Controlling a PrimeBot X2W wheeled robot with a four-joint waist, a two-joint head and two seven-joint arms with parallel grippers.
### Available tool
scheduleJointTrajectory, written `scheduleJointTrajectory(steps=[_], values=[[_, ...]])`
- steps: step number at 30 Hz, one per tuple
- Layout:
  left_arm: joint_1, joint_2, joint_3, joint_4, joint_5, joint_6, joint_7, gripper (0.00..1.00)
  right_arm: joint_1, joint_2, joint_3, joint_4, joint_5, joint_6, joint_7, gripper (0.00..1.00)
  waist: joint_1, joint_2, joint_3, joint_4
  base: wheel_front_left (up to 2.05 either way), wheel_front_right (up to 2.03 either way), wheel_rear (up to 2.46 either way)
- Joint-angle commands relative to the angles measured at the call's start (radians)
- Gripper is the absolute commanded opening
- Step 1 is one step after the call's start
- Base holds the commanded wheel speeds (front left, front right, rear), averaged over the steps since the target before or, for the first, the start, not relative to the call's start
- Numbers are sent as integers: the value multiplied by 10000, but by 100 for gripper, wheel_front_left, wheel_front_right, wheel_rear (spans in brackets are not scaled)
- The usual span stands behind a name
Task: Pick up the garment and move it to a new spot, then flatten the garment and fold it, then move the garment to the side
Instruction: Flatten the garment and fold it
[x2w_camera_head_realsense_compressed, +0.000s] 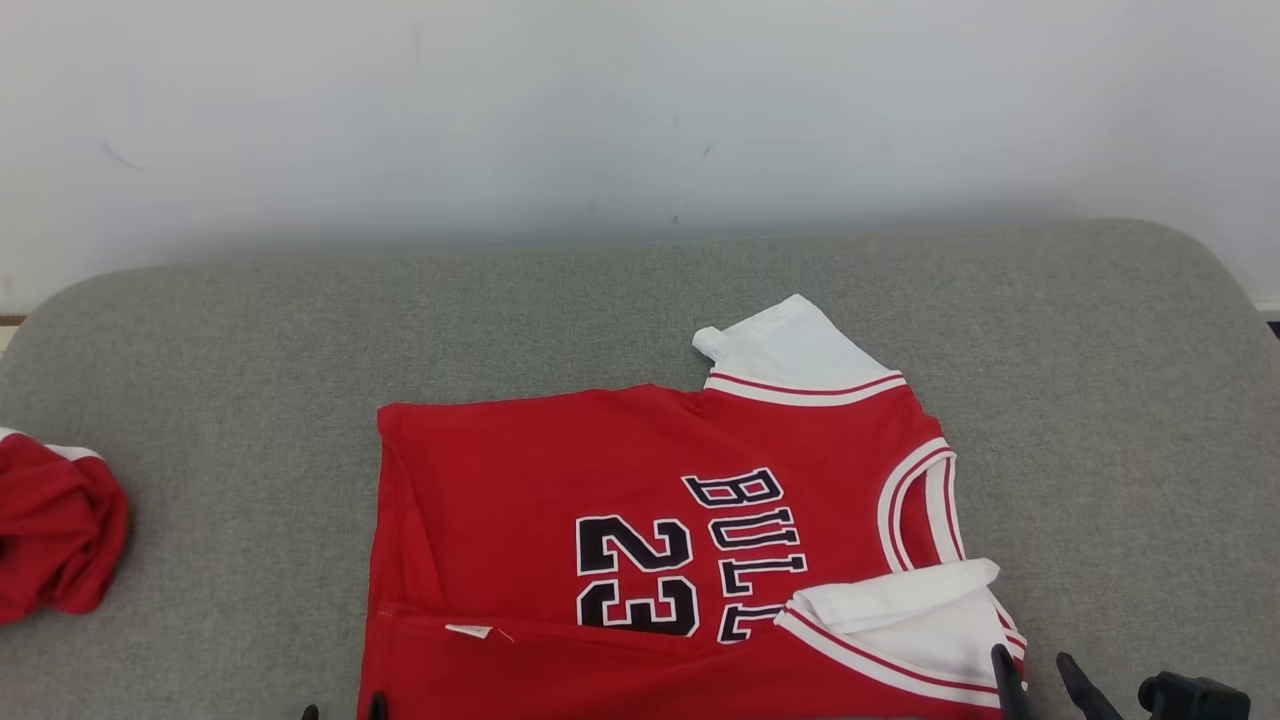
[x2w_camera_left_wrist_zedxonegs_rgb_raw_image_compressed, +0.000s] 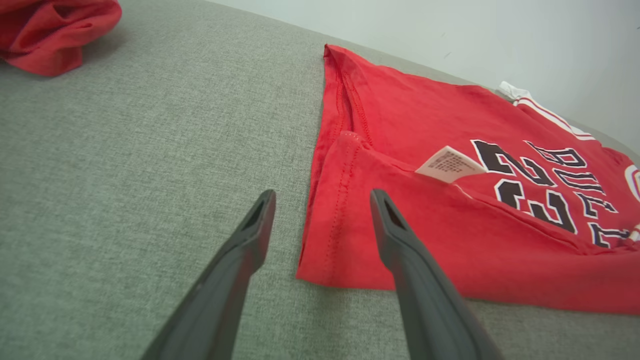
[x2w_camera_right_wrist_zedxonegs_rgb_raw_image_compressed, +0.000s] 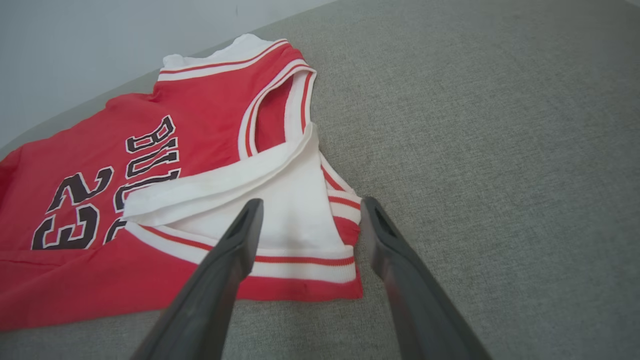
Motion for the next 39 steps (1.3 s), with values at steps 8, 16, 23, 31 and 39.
scheduleJointTrajectory(steps=[8,16,23,31,39], values=[[379,14,363,-1554,583,385,-30,100,-284,245,-79,-585,-841,-9,-1445,100,1,1,-88,171,0,0,0],[509,9,393,-2923,1561,705,-30,100,-275,501,-135,-862,-1740,-10,-2281,100,1,1,-201,360,0,0,0],[735,13,134,-3433,1893,987,-30,100,-16,815,-312,-1077,-2079,-10,-2587,100,1,1,-336,486,0,0,0],[745,10,-155,-3474,2073,1211,-30,100,274,1085,-367,-1171,-2380,-10,-2697,100,1,1,-395,644,0,0,0],[448,13,13,-3134,1783,986,-28,100,201,1176,-434,-1134,-2525,-10,-2664,100,1,1,-275,678,0,0,0]])
